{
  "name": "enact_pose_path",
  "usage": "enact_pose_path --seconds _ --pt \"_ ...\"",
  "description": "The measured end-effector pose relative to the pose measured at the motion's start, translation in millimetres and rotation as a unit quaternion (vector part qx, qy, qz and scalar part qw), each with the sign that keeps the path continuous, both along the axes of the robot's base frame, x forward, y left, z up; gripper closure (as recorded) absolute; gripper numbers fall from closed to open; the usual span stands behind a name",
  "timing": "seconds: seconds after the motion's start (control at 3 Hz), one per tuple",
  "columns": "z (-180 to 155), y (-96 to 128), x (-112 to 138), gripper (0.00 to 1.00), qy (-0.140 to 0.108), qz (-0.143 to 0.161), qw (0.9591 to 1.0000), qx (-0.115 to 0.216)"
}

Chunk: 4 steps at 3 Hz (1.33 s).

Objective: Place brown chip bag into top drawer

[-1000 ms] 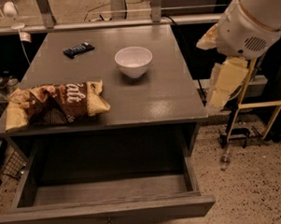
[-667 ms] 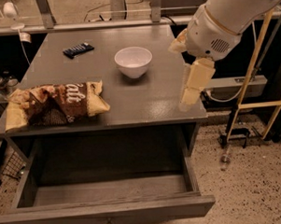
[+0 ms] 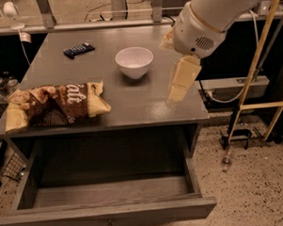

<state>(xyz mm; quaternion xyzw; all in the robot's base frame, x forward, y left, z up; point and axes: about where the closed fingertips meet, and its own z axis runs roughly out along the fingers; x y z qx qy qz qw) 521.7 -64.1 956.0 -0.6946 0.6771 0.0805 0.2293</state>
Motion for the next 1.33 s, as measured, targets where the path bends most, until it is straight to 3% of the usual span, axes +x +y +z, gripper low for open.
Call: enact_pose_path --seconds 0.33,0.67,1.33 --pt "-2 36 27 0.0 -0.003 0.013 0.9999 -0.01" --pt "-10 101 51 0.0 0.004 0.034 0.9988 -0.036" --pt "-42 193 63 0.0 0.057 0.045 0.9956 -0.06"
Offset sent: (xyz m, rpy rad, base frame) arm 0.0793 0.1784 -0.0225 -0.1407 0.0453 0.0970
